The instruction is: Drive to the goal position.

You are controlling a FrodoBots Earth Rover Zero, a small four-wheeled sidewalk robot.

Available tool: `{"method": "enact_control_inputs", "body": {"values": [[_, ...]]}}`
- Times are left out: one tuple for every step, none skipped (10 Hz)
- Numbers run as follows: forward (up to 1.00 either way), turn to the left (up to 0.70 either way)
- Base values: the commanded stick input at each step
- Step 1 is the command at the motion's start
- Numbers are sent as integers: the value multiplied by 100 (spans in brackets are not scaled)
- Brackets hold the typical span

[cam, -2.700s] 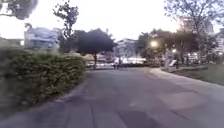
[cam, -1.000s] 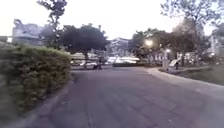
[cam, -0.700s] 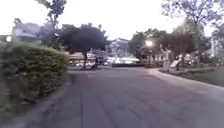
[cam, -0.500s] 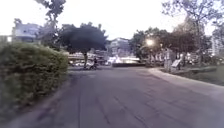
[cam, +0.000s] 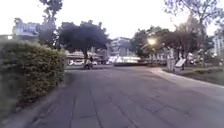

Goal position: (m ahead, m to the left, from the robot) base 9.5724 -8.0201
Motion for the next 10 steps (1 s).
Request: {"method": "enact_control_inputs", "body": {"values": [[70,-35],[70,-35],[70,-35],[70,-35],[70,-35],[70,-35],[70,-35],[70,-35],[70,-30],[70,-10]]}}
